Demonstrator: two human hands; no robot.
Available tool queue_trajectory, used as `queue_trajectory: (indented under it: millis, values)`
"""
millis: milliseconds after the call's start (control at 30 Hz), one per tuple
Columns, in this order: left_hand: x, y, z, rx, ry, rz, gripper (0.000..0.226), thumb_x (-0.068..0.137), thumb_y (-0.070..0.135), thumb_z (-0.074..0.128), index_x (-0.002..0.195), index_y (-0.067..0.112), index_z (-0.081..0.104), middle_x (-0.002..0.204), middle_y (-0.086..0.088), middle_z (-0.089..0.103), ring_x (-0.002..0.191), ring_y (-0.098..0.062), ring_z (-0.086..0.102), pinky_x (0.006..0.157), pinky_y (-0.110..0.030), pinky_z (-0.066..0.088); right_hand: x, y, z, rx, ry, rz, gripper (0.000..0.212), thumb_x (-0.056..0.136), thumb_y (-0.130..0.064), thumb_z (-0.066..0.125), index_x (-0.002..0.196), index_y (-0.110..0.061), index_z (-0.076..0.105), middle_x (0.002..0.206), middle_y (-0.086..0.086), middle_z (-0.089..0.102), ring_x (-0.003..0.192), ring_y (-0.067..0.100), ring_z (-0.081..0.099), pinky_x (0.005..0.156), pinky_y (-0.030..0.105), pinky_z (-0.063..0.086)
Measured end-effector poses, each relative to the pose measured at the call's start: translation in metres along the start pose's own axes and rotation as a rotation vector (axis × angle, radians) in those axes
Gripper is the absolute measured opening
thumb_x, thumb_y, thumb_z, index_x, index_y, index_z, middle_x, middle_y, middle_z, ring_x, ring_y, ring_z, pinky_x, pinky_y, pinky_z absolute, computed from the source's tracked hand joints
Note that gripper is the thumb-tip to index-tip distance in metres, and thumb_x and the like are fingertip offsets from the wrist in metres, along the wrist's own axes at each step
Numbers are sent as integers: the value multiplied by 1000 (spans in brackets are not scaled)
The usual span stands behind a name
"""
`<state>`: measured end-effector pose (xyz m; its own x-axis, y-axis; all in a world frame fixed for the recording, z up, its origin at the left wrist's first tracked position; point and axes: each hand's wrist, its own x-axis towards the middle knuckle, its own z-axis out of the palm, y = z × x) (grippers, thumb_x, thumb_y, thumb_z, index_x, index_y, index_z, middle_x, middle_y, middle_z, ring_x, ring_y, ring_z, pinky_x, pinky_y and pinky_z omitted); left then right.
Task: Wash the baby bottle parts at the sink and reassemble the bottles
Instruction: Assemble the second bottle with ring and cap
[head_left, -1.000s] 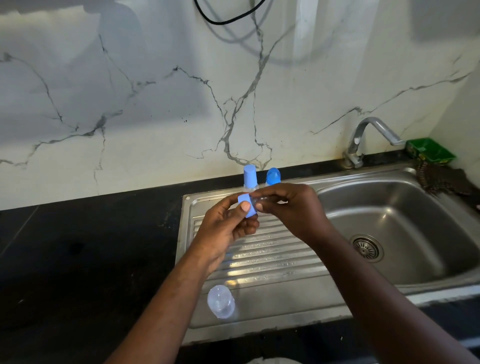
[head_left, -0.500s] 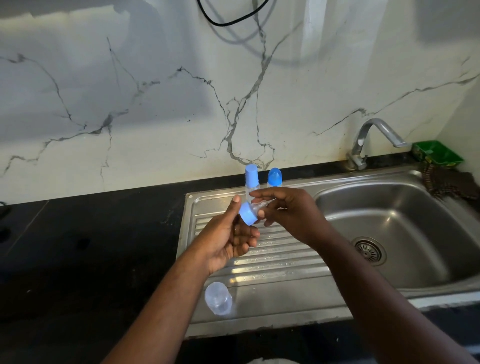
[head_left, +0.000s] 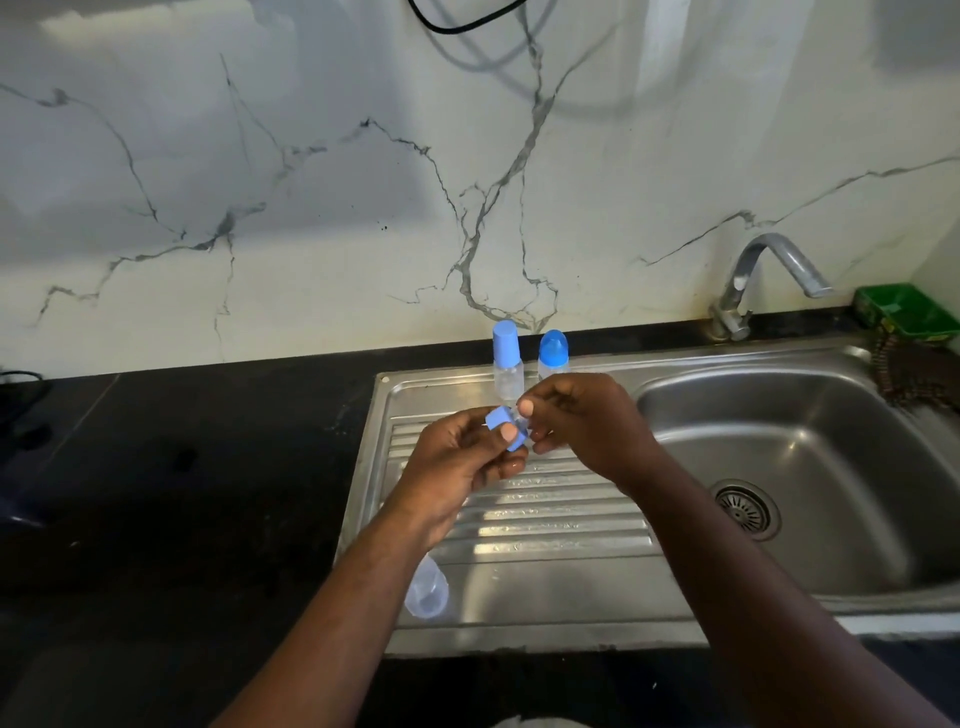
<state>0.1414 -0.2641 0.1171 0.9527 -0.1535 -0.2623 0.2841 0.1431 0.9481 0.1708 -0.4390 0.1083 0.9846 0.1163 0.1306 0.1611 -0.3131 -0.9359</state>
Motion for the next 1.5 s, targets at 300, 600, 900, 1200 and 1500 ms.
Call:
queue_trajectory:
  millis: [300, 600, 900, 1200, 1500]
  values:
    - [5, -16, 13, -94, 151, -93, 34, 93, 27, 66, 107, -4, 70, 103, -26, 73, 93, -28, 74, 82, -34, 62, -4, 14, 13, 220, 112, 141, 15, 95, -24, 66, 95, -11, 74, 78, 7, 74, 71, 26, 73, 68, 41, 63]
    - [4, 0, -26, -634, 67, -212, 56, 94, 37, 59, 134, -1, 57, 120, -20, 69, 95, -23, 72, 81, -34, 62, 13, -1, 12, 278, -36, 115, 22, 102, -13, 51, 109, -12, 71, 98, 6, 74, 87, 25, 68, 66, 41, 55]
    - [9, 14, -62, -527, 13, -135, 58, 86, 44, 63, 127, 2, 62, 110, -17, 72, 93, -23, 71, 80, -36, 62, 32, -37, 53, 121, -22, -38, 22, 99, -19, 58, 116, -17, 71, 104, -5, 75, 92, 13, 68, 67, 29, 57]
    - [17, 16, -99, -352, -178, -200, 45, 88, 38, 63, 121, 7, 64, 99, -20, 70, 78, -20, 66, 74, -33, 59, 43, -45, 77, 22, -37, -31, 18, 86, -12, 74, 104, -14, 75, 89, 0, 75, 79, 17, 69, 73, 27, 60]
    - [47, -4, -125, -93, -81, -201, 46, 101, 48, 45, 116, 9, 65, 101, -18, 74, 78, -21, 65, 73, -34, 56, 60, -28, 99, -96, -153, 118, 17, 89, -13, 71, 105, -18, 74, 93, -4, 75, 87, 11, 72, 77, 31, 61]
